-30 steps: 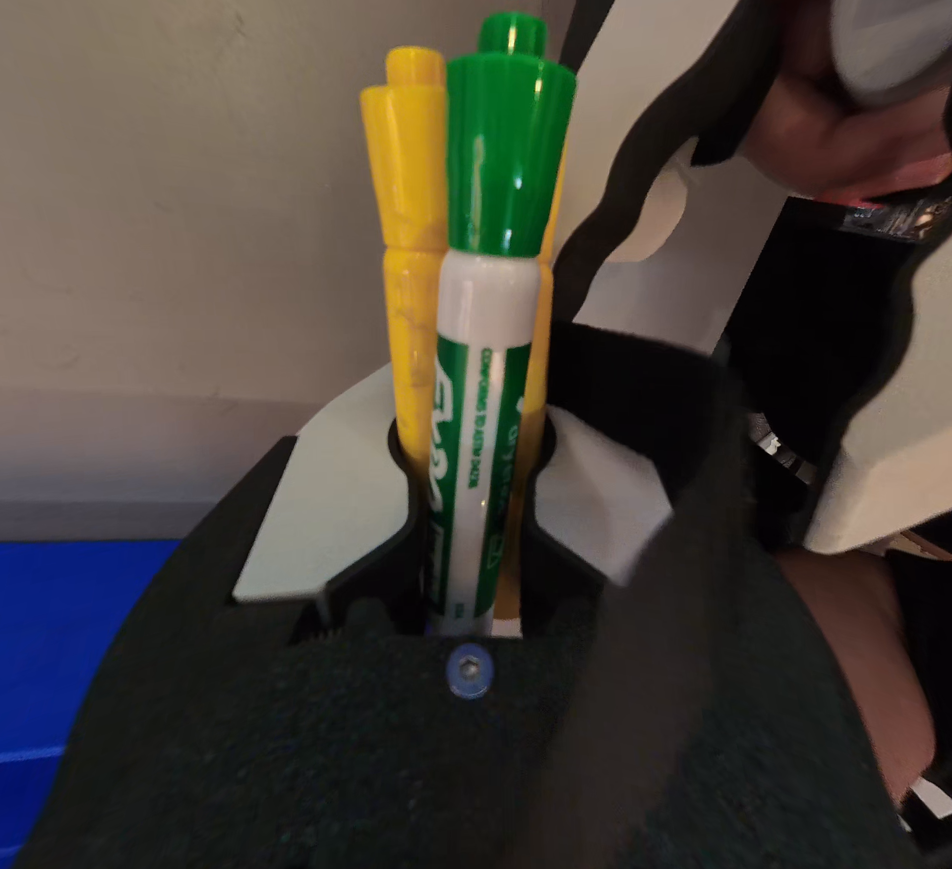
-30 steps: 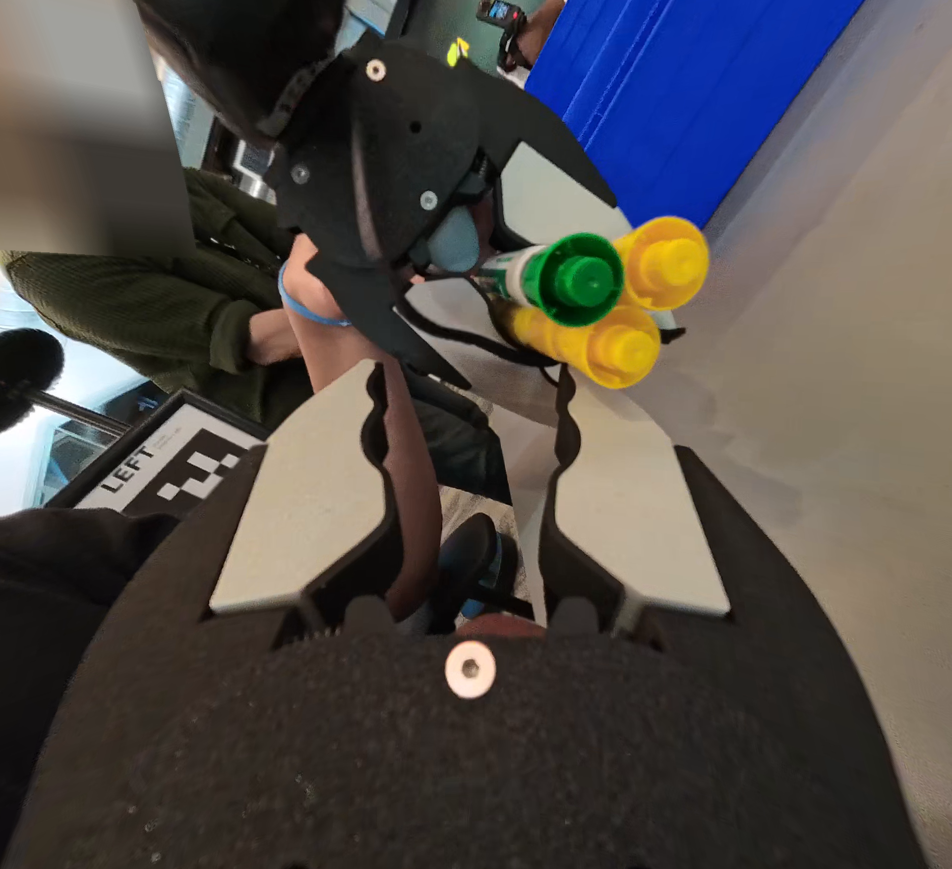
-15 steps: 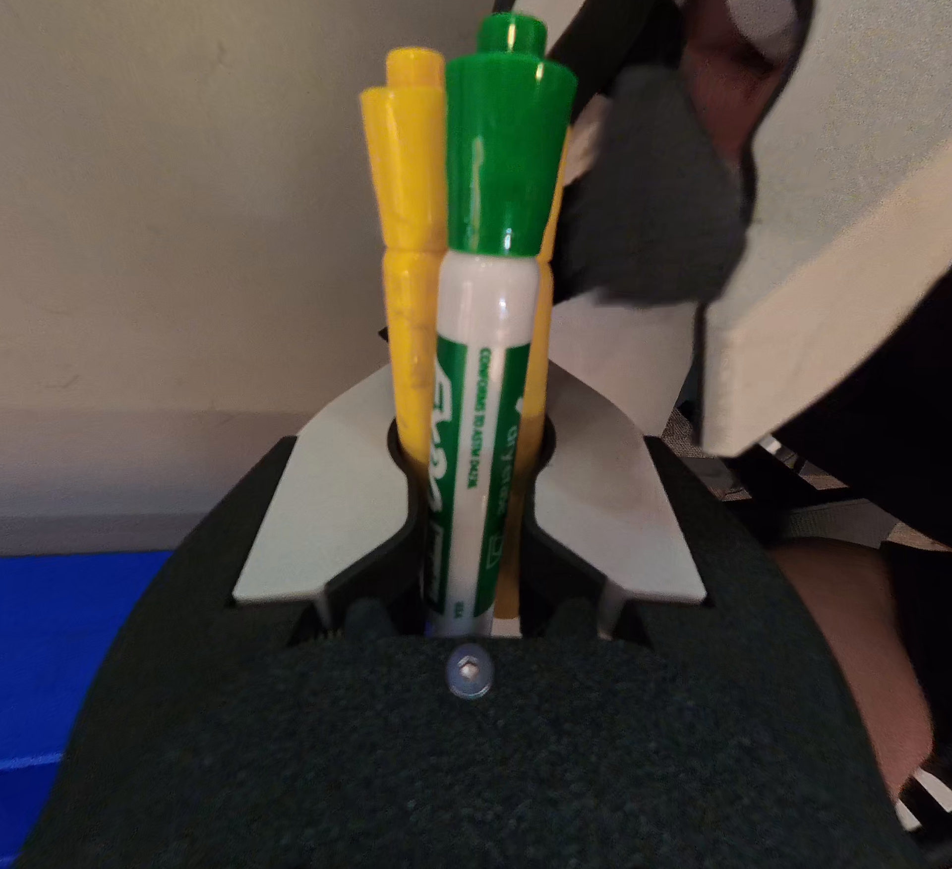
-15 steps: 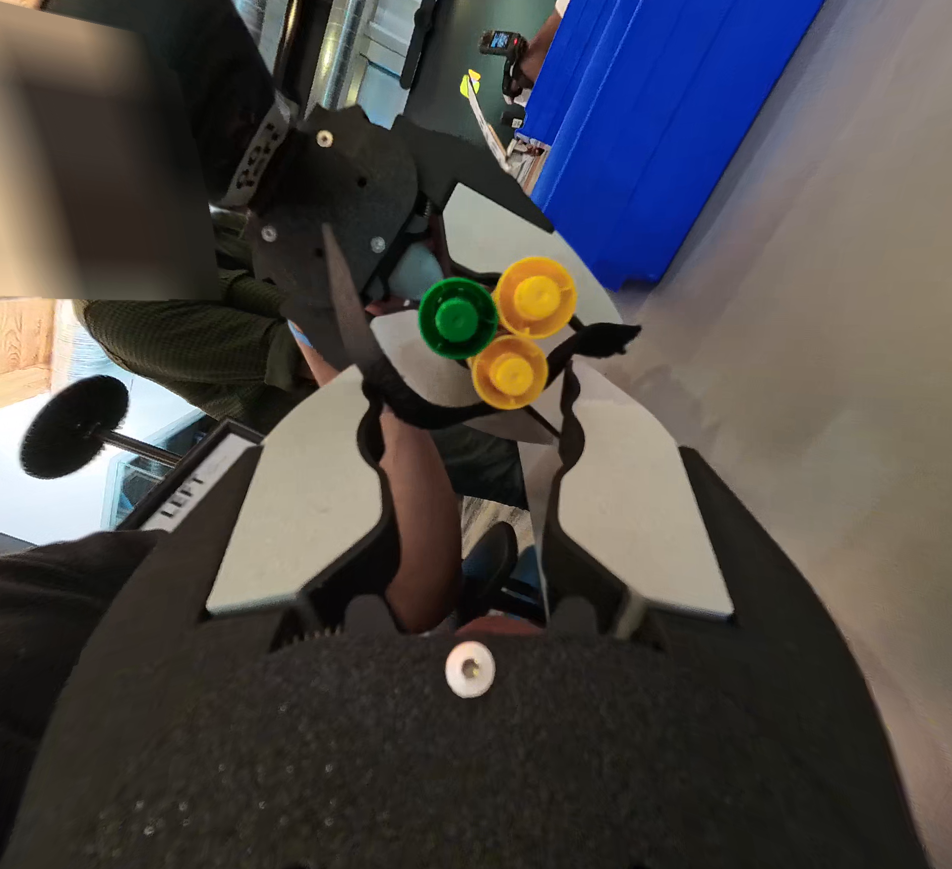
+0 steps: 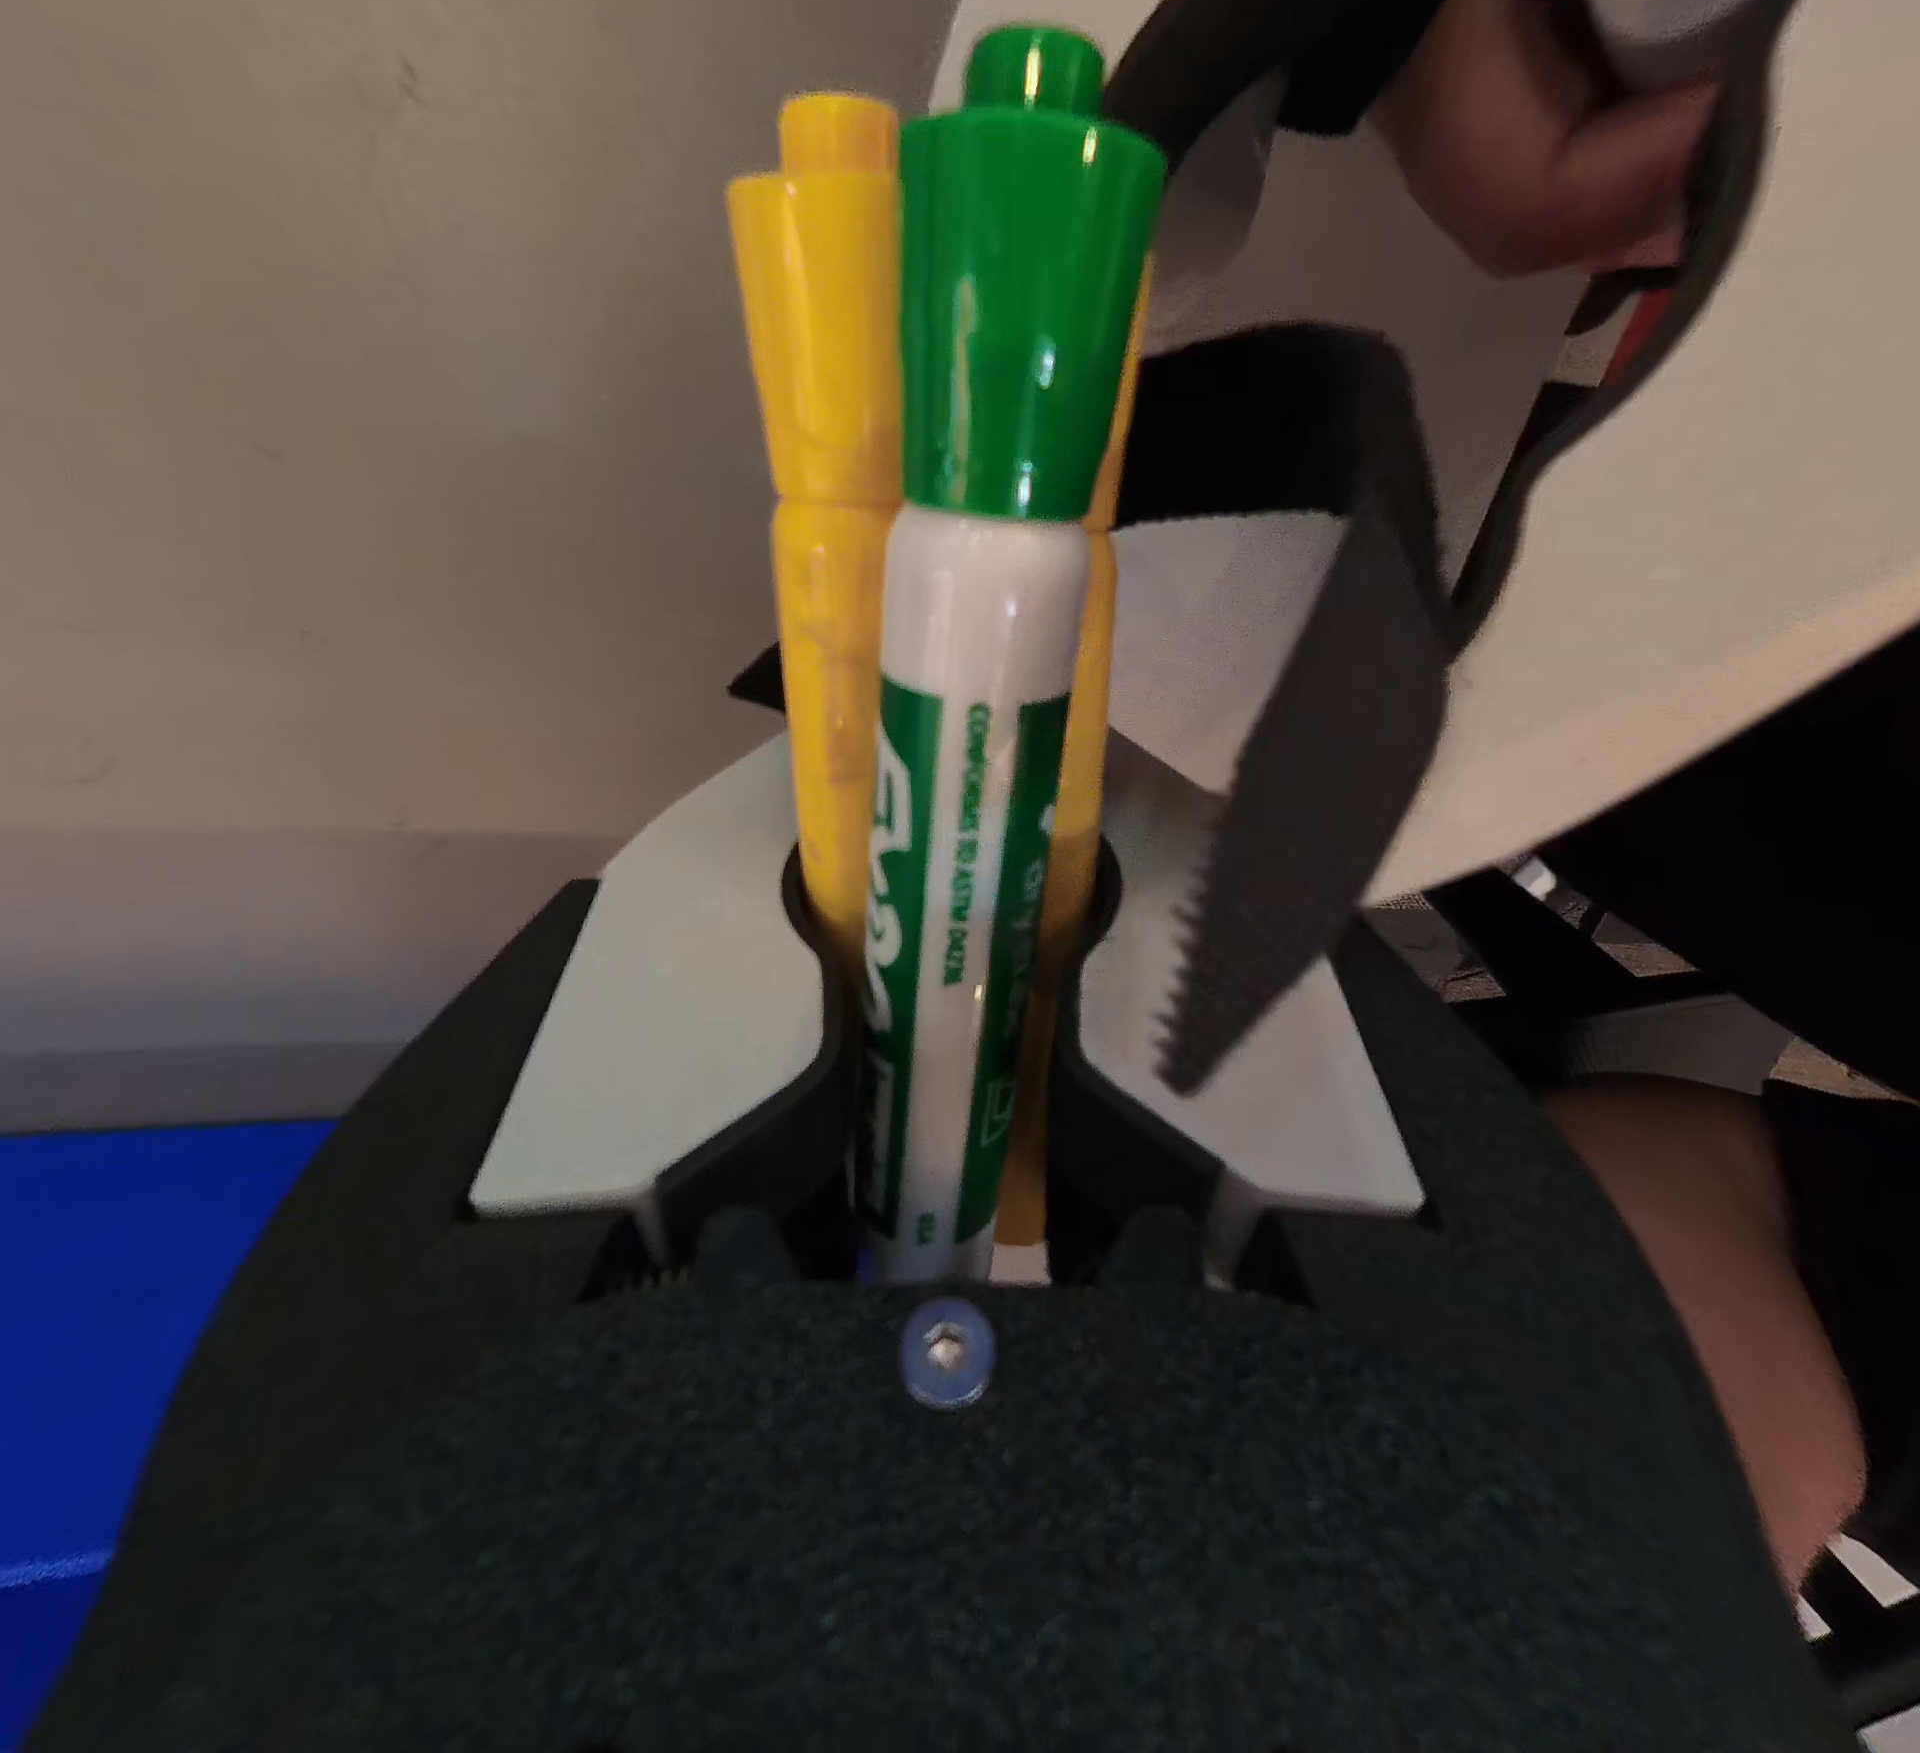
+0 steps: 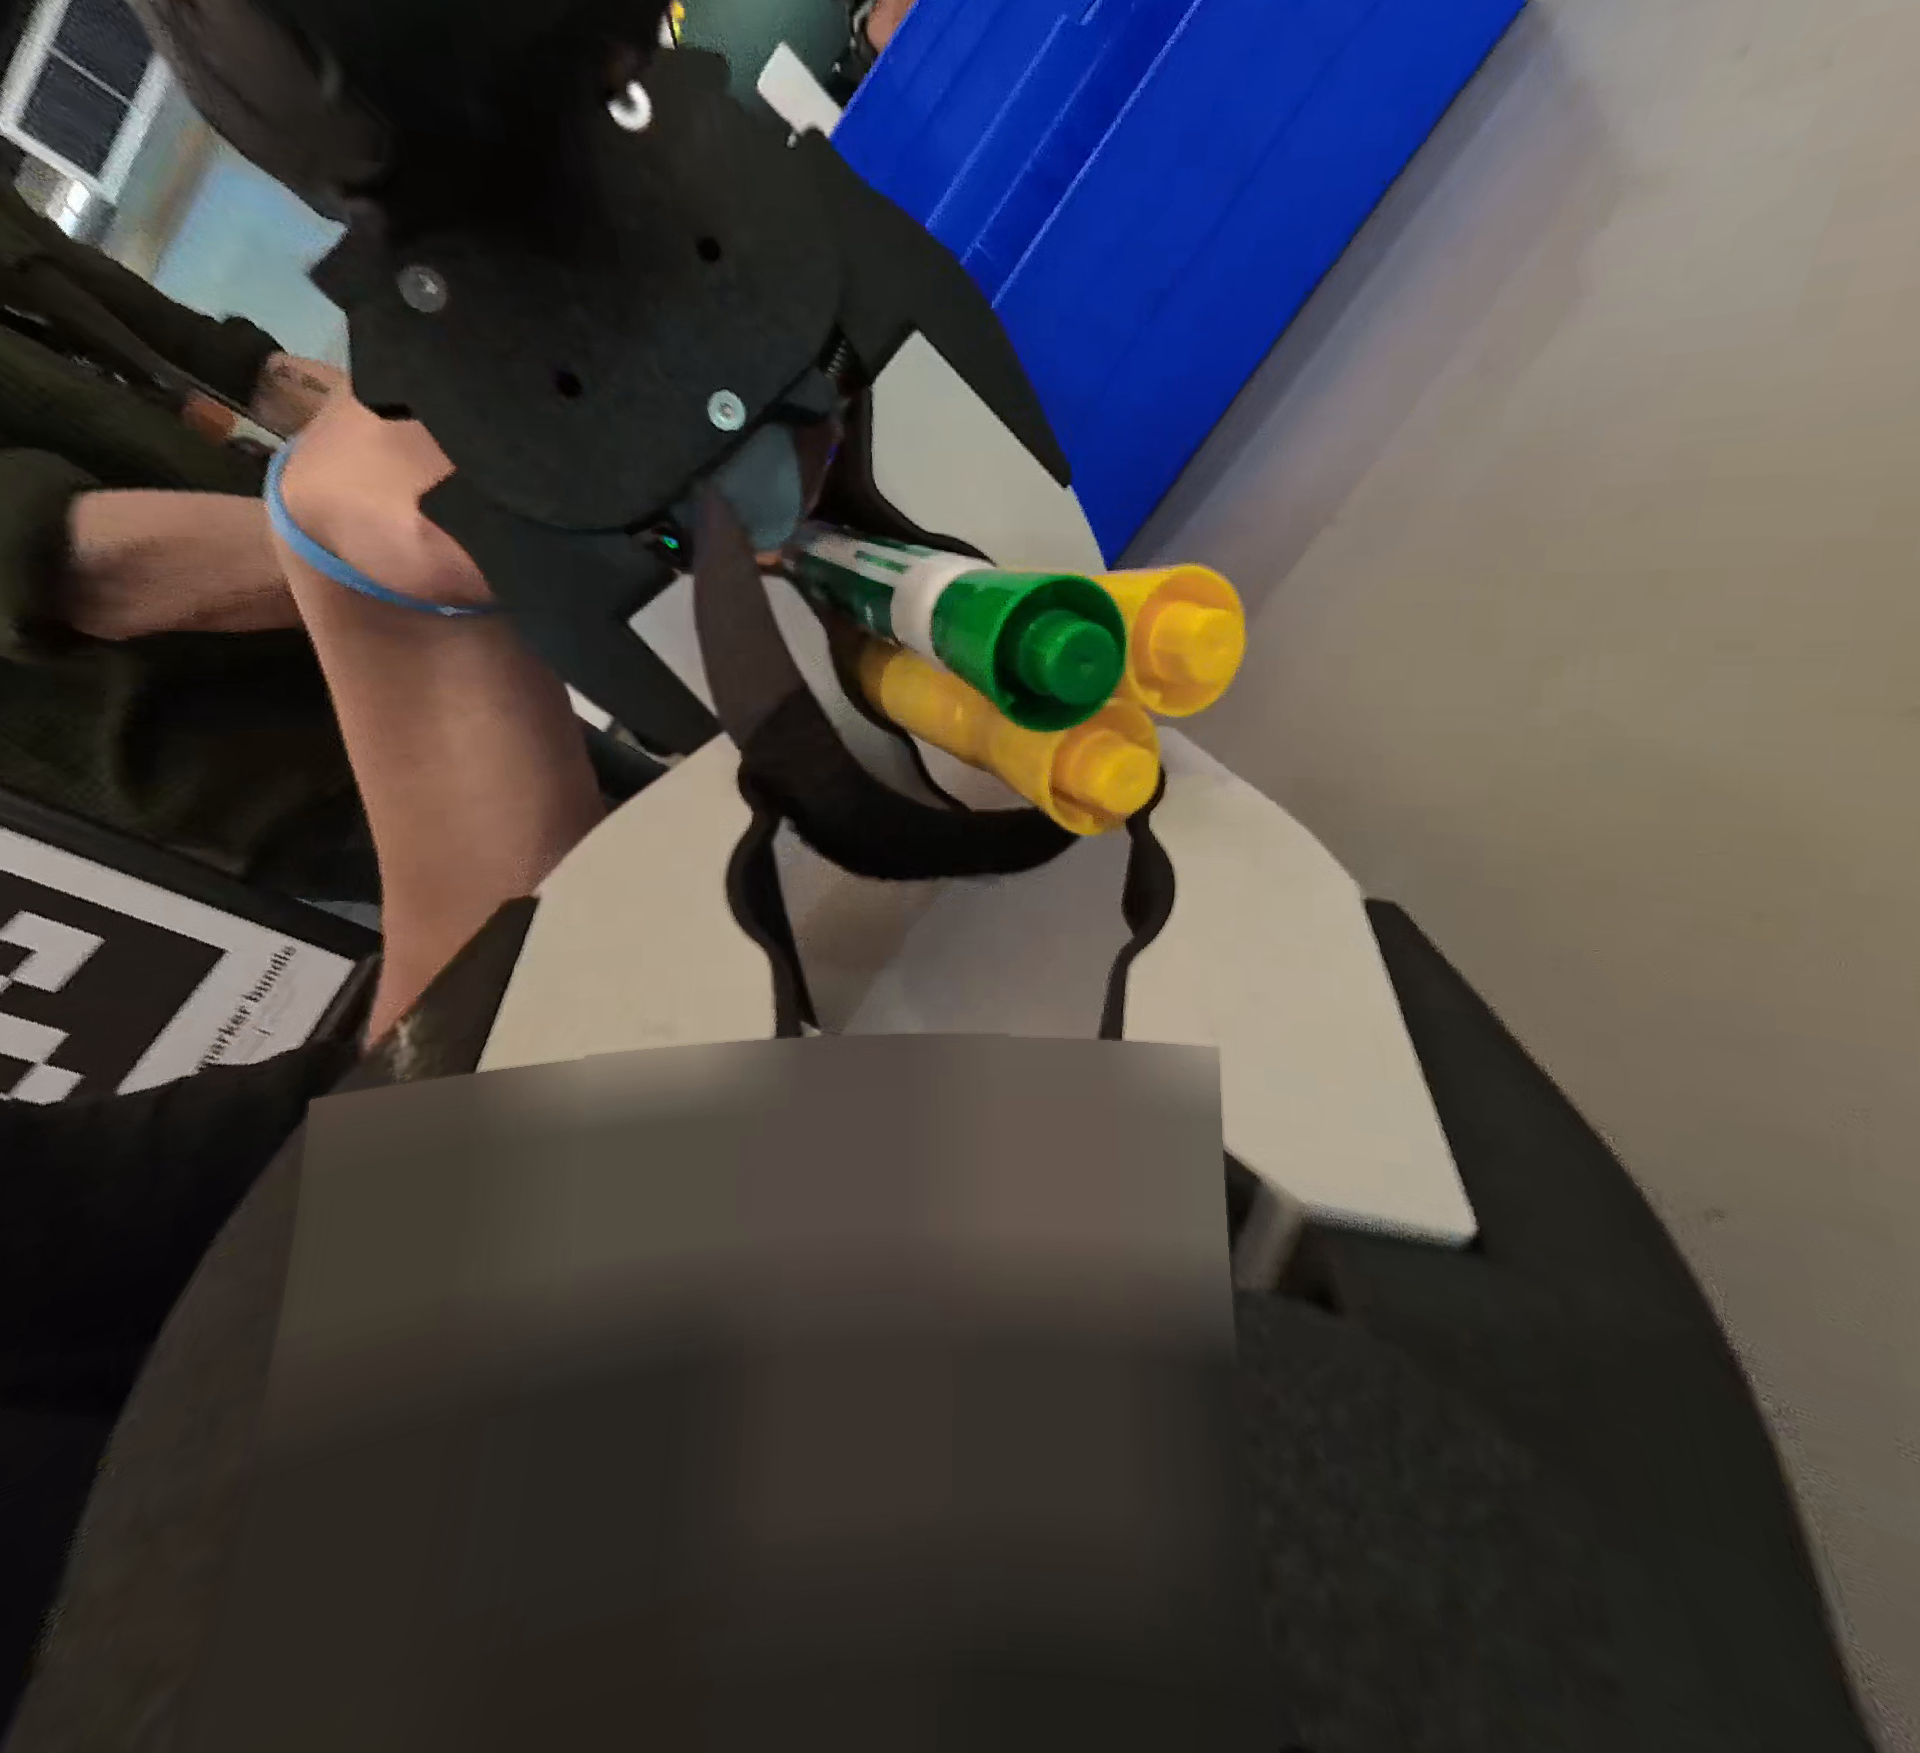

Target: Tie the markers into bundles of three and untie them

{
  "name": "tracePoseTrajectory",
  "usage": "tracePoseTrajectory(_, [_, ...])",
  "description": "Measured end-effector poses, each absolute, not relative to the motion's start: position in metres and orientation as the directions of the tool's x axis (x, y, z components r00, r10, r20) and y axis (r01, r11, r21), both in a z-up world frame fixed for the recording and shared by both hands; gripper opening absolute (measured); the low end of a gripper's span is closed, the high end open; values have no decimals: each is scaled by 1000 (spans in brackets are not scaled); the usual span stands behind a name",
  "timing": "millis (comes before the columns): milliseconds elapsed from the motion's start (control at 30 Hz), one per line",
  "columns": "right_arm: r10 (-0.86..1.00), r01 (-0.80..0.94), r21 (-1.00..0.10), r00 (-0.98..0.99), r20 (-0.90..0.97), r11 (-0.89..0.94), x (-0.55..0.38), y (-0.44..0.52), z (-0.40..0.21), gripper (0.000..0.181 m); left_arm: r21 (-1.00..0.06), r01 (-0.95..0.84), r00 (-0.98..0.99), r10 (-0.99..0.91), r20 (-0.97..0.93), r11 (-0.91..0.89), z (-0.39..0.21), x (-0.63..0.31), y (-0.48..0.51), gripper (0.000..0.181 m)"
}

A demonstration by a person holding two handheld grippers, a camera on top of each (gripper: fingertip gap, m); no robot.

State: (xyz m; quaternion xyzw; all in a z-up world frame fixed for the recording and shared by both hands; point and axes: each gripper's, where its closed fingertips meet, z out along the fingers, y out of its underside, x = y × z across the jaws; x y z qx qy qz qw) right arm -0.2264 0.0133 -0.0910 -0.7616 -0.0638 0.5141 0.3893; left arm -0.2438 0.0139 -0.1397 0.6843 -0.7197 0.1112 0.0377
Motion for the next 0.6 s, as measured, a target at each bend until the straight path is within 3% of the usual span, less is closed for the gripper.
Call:
tracePoseTrajectory(267, [422,-401,-503,277,-863,-766,-226,11,-81,81,-97,-995,-58,-977,206,38,-142,-245,15,41])
tracePoseTrajectory(467, [488,-347,-571,303,-819,-744,-224,9,-88,85,-89,-996,-44,-977,208,26,-145,-247,18,42])
tracePoseTrajectory(600, [560,-157,-711,510,-653,-686,-208,16,-117,84,-98,-995,-26,-979,200,6,-145,-249,23,41])
